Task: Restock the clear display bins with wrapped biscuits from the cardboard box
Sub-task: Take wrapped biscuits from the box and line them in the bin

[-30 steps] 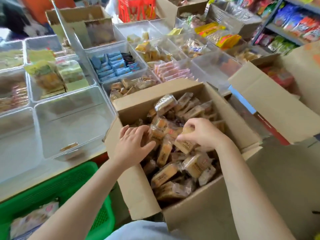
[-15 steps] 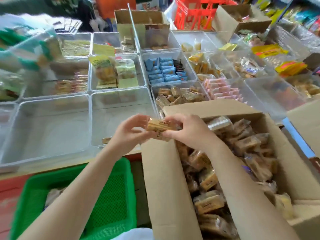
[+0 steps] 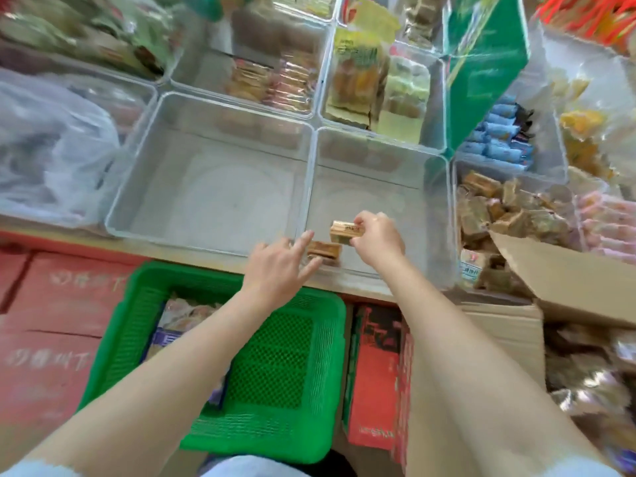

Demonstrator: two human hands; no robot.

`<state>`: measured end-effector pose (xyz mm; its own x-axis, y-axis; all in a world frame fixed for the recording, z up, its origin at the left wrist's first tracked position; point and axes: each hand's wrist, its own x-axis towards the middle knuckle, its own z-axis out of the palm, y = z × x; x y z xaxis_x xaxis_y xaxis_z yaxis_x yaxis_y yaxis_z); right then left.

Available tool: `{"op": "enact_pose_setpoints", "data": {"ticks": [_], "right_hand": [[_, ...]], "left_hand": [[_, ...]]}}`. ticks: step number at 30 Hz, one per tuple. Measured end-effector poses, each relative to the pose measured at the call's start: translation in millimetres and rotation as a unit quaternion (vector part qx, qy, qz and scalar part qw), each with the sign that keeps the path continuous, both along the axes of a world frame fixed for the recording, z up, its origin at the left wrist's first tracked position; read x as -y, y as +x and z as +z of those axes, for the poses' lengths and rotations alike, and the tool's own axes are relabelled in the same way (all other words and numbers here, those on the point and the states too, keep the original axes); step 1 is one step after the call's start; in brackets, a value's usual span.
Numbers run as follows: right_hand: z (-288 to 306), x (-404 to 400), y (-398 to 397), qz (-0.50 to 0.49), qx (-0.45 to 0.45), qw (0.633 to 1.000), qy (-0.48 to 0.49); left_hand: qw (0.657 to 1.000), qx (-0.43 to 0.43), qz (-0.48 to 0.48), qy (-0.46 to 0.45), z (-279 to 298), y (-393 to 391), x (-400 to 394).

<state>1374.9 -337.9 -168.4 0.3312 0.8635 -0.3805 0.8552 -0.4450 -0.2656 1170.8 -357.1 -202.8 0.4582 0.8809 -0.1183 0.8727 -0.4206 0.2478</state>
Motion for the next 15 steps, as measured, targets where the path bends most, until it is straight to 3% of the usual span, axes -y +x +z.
{"op": "enact_pose_setpoints", "data": {"ticks": [3, 9, 13, 15], "right_hand": [[-21.7, -15.5, -5.8, -0.007, -0.015, 1.0, 0.0], [-49.1, -33.3, -25.8, 0.03, -0.093, 0.991, -0.088], [-52.9, -29.8, -25.0, 0.065, -0.068, 0.976, -0.195], [-41.8, -21.8, -25.1, 0.048, -0.063, 0.98, -0.182]], "left_hand": [[0.999, -0.01, -0.024, 0.047, -10.6, -2.7, -1.3], [0.994, 0.002, -0.039, 0.102, -14.6, -2.1, -2.4], [0.996, -0.007, -0.035, 0.077, -11.1, -2.0, -1.4], [0.998, -0.007, -0.034, 0.06, -8.9, -2.0, -1.3]]}}
